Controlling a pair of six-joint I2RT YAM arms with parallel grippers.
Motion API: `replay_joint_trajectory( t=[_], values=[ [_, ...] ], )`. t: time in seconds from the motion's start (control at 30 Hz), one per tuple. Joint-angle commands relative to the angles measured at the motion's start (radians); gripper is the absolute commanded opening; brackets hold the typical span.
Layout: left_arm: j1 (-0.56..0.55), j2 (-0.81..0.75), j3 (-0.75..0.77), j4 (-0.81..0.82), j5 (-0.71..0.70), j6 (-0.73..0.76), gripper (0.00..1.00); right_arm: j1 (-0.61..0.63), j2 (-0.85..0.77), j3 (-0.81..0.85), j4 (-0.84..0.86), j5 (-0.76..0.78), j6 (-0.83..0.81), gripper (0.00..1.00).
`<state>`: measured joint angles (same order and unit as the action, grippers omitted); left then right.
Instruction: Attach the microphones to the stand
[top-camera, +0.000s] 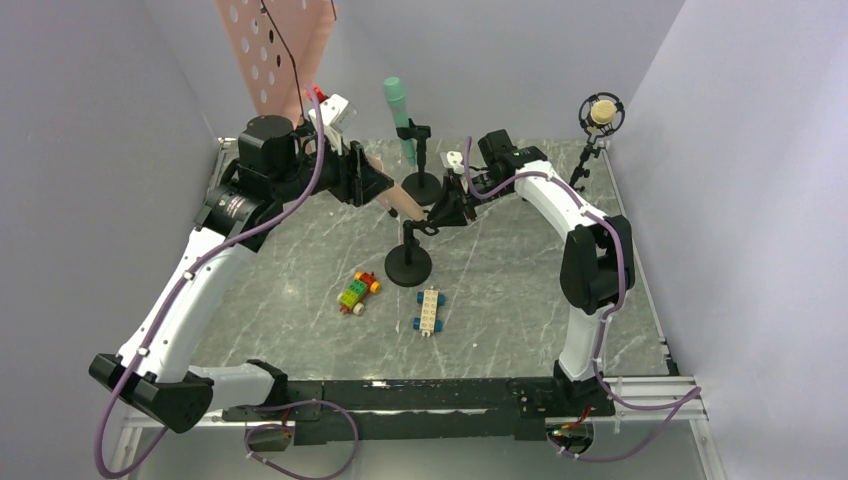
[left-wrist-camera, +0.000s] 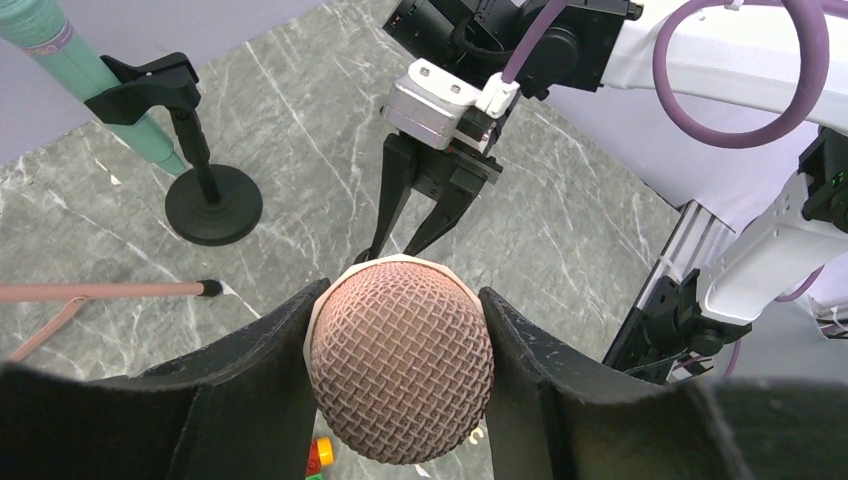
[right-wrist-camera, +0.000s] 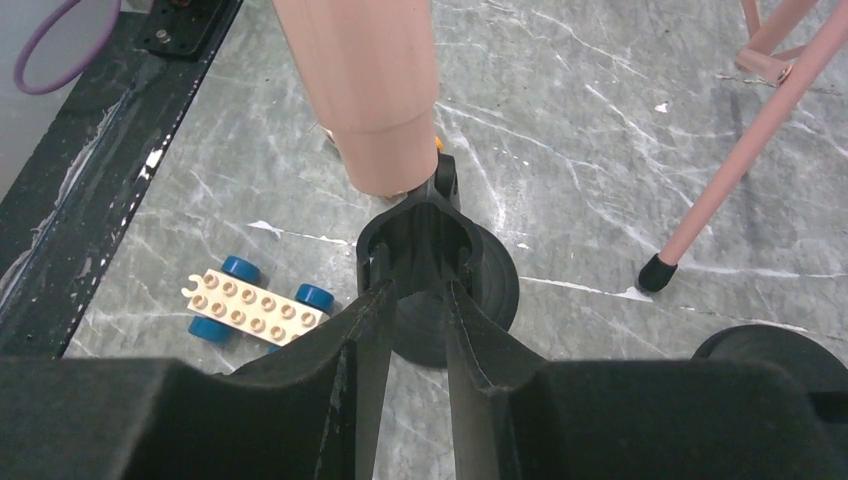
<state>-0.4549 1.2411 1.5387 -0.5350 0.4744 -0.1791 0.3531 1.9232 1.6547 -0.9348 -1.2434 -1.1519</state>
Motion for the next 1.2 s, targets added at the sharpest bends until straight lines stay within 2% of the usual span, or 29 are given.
replay_joint_trajectory(
  t=[0.0, 0.4, 0.73, 1.17],
  values=[
    [0.003, 0.008, 0.025, 0.062, 0.028, -0.014, 0.03, 0.004, -0.038, -0.015, 0.020, -0.038, -0.019, 0.35],
    [0.004, 0.063, 0.005, 0.119, 0.061, -0.042, 0.03, 0.003, -0.030, -0.019, 0.012, -0.042, -0.027, 0.38],
    [0.004, 0.074, 0.015, 0.079, 0.024, -0.008, 0.03, 0.003, -0.026, -0.013, -0.004, -0.045, -0.041, 0.42],
    [0.003, 0.103, 0.017, 0.046, 0.046, 0.012, 0.03, 0.003, -0.016, -0.007, -0.023, -0.051, -0.056, 0.44]
  ],
)
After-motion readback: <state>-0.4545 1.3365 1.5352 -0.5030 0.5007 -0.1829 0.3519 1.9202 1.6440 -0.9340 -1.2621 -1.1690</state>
